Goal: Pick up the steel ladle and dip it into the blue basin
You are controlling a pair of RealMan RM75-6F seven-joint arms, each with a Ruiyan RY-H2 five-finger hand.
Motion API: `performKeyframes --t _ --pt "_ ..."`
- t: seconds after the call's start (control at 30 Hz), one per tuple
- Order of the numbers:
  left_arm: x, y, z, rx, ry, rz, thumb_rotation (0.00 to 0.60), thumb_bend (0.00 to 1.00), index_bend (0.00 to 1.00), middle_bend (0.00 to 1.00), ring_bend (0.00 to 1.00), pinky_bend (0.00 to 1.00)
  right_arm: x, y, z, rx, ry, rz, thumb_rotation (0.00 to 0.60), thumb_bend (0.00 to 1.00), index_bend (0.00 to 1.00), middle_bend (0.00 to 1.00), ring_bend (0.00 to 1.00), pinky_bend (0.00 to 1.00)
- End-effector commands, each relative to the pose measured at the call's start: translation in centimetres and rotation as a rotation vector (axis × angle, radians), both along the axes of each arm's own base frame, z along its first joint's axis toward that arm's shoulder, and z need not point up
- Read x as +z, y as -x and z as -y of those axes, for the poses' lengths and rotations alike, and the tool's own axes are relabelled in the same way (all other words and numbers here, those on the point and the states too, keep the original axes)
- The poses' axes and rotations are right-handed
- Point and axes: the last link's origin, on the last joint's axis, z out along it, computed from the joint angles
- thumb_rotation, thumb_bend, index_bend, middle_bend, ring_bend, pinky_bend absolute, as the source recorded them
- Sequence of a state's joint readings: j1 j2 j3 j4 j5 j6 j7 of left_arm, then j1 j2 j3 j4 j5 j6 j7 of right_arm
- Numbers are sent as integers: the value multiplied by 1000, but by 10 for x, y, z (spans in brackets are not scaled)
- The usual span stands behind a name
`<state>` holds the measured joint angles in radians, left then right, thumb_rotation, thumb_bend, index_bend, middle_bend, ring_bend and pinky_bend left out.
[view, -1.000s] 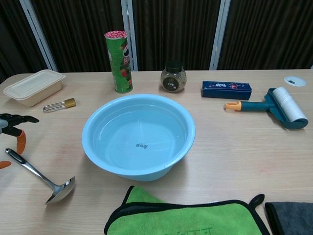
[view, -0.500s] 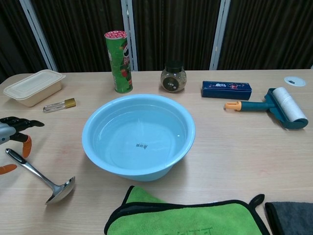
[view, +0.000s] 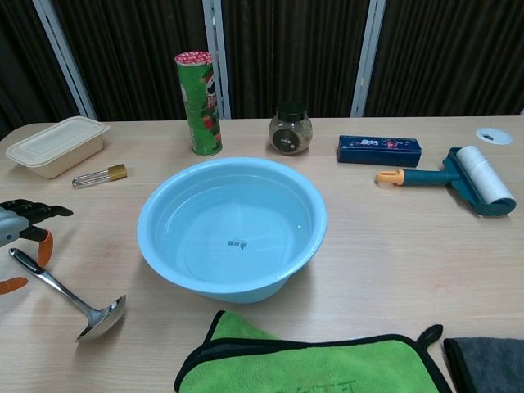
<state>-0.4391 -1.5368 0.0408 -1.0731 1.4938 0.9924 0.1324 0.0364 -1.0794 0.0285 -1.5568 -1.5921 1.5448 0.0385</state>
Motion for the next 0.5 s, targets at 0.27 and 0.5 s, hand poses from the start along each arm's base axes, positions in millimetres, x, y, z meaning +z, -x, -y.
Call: performKeyframes --t 0.27,0.5 --pt "-3 -1 -8 -3 -10 -8 600 346 428 0 0 0 -3 0 1 -1 -19 -3 600 0 0 0 0 0" --pt "-11 -5 -8 -7 18 -4 600 347 423 0 0 0 -2 0 1 3 -17 2 600 0 0 0 0 0"
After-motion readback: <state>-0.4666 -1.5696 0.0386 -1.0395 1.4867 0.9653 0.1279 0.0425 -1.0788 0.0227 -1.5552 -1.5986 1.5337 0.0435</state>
